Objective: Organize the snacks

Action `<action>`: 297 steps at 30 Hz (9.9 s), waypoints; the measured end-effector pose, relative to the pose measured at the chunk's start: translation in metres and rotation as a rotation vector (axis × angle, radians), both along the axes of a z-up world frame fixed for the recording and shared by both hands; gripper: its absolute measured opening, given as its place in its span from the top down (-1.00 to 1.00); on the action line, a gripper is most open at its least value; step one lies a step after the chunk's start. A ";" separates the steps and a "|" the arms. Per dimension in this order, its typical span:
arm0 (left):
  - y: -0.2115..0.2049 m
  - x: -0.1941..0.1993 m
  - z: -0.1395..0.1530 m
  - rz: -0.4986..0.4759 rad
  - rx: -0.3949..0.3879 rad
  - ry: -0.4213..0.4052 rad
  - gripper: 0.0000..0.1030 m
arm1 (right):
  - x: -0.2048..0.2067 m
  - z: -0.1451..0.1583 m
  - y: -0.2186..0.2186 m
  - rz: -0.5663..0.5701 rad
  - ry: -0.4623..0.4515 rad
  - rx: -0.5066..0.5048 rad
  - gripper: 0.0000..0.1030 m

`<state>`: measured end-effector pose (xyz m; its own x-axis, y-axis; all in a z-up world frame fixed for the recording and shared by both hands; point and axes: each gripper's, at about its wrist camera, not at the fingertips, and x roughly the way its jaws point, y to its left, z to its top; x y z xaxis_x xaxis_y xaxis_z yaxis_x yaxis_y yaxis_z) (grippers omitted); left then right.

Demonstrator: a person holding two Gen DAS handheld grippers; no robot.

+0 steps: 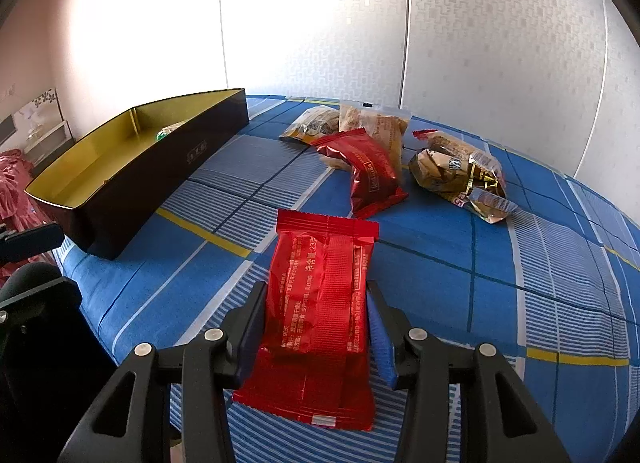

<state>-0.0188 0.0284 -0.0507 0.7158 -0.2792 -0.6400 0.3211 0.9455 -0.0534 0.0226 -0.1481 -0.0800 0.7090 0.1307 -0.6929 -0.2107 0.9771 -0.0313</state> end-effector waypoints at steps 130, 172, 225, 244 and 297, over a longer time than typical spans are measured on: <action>0.016 0.027 -0.037 0.122 -0.045 0.135 -0.43 | 0.039 0.005 -0.016 -0.039 0.109 0.001 -0.11; -0.122 0.269 0.000 -0.060 0.214 0.334 -0.19 | 0.038 0.007 -0.045 0.010 0.074 0.235 -0.20; -0.056 0.050 -0.022 -0.105 0.003 0.239 0.02 | 0.053 0.023 -0.045 -0.030 0.124 0.215 -0.20; -0.049 0.046 -0.023 -0.100 -0.047 0.219 -0.03 | 0.123 0.030 0.014 0.264 0.182 -0.185 -0.20; 0.113 0.252 0.022 0.409 -0.202 0.372 0.01 | 0.046 0.015 -0.049 -0.020 0.069 0.126 0.35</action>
<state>0.2330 0.1413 -0.0286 0.5283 -0.1703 -0.8318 -0.1428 0.9479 -0.2848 0.0684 -0.1968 -0.0653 0.6639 0.2059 -0.7190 -0.1885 0.9764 0.1055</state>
